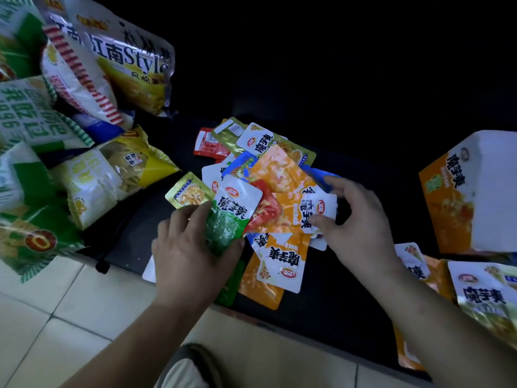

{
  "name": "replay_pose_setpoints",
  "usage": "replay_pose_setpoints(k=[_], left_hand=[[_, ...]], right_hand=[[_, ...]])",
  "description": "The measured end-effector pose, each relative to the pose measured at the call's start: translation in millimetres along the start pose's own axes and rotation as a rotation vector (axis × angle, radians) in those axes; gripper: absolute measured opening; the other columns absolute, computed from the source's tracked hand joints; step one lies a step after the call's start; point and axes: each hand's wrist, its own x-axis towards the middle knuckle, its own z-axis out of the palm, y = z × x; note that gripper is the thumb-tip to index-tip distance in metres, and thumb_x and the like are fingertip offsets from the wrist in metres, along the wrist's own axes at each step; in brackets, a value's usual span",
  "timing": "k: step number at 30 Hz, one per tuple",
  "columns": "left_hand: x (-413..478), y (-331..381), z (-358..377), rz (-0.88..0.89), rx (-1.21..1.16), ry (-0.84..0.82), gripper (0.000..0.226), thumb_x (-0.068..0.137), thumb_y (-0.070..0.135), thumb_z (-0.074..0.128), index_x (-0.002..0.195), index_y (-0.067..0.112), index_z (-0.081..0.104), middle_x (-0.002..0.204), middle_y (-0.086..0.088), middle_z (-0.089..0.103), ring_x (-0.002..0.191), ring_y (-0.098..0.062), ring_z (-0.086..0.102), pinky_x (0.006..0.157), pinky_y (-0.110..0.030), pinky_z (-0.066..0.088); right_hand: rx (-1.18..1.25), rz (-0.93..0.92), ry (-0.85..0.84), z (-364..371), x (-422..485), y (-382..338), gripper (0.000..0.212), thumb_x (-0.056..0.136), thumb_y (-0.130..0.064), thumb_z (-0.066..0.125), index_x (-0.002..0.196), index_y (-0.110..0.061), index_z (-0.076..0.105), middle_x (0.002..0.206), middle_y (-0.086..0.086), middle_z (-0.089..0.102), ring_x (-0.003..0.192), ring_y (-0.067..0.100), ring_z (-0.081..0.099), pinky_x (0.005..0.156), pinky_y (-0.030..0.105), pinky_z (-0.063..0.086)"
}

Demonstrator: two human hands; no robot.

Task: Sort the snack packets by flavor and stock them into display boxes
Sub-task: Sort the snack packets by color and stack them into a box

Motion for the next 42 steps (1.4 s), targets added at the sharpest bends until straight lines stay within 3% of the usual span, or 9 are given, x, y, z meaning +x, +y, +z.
replay_pose_setpoints(k=[9,17,20,25,28,32,35,38,42], left_hand=[[-12,47,-16,-0.036,-0.445,-0.164,0.088,0.069,0.068,0.083,0.146,0.039,0.051,0.127,0.023,0.054,0.114,0.006,0.053,0.085,-0.027,0.055],[-21,85,-14,0.087,-0.493,-0.251,0.076,0.072,0.065,0.08,0.133,0.026,0.056,0.133,0.02,0.052,0.131,-0.003,0.049,0.102,-0.031,0.05],[-24,104,-15,-0.096,-0.695,-0.386,0.061,0.073,0.041,0.09,0.122,0.03,0.056,0.109,0.02,0.071,0.103,0.003,0.067,0.076,-0.012,0.052],[-32,117,-10,-0.369,-1.001,-0.539,0.078,0.059,0.028,0.101,0.121,0.022,0.055,0.101,-0.009,0.078,0.085,-0.031,0.077,0.066,-0.05,0.064],[-37,127,-13,-0.451,-1.104,-0.536,0.072,0.056,0.022,0.095,0.117,0.021,0.057,0.095,-0.009,0.079,0.081,-0.028,0.078,0.066,-0.042,0.064],[-53,142,-16,-0.485,-1.155,-0.552,0.059,0.057,0.014,0.09,0.108,0.017,0.06,0.076,-0.003,0.078,0.065,-0.019,0.075,0.052,-0.031,0.058],[-65,145,-14,-0.437,-1.079,-0.647,0.054,0.059,0.021,0.091,0.101,0.015,0.059,0.074,-0.003,0.077,0.069,-0.025,0.075,0.059,-0.043,0.061],[-72,142,-6,-0.443,-1.008,-0.581,0.041,0.074,0.023,0.089,0.083,0.016,0.05,0.054,0.01,0.048,0.05,-0.011,0.047,0.057,-0.031,0.044],[-76,146,0,-0.561,-1.038,-0.535,0.032,0.084,0.019,0.082,0.089,0.022,0.051,0.076,0.014,0.044,0.071,-0.007,0.044,0.061,-0.017,0.038]], right_hand=[[0.425,0.192,0.023,-53,-8,-23,0.041,0.089,-0.001,0.075,0.102,-0.04,0.07,0.099,-0.008,0.076,0.092,0.012,0.074,0.072,0.036,0.06],[0.443,0.08,-0.229,-86,-16,-37,0.061,0.087,0.001,0.075,0.134,-0.034,0.056,0.093,0.004,0.076,0.092,0.018,0.076,0.084,0.04,0.062],[0.515,0.1,-0.239,-83,-16,-39,0.061,0.086,0.004,0.074,0.134,-0.031,0.058,0.093,0.002,0.078,0.092,0.016,0.076,0.08,0.029,0.062],[0.712,0.248,-0.095,-73,-15,-32,0.063,0.07,-0.005,0.086,0.126,-0.022,0.064,0.098,0.003,0.079,0.092,0.018,0.077,0.075,0.029,0.061],[0.851,0.369,-0.046,-68,-28,-25,0.051,0.063,-0.015,0.085,0.112,-0.013,0.072,0.101,0.008,0.079,0.097,0.026,0.077,0.077,0.034,0.061],[0.747,0.424,-0.155,-75,-64,-12,0.031,0.086,-0.009,0.076,0.113,-0.024,0.075,0.105,0.005,0.079,0.102,0.025,0.075,0.086,0.046,0.061],[0.71,0.471,-0.167,-90,-92,1,0.034,0.095,-0.011,0.068,0.115,-0.038,0.072,0.111,-0.001,0.078,0.104,0.024,0.074,0.093,0.06,0.057],[0.672,0.541,-0.061,-112,-112,25,0.042,0.102,-0.008,0.058,0.12,-0.044,0.069,0.115,-0.003,0.076,0.106,0.033,0.072,0.09,0.071,0.053],[0.661,0.637,0.064,-131,-129,52,0.048,0.1,-0.011,0.063,0.136,-0.042,0.06,0.127,-0.006,0.072,0.112,0.024,0.071,0.095,0.056,0.057]])
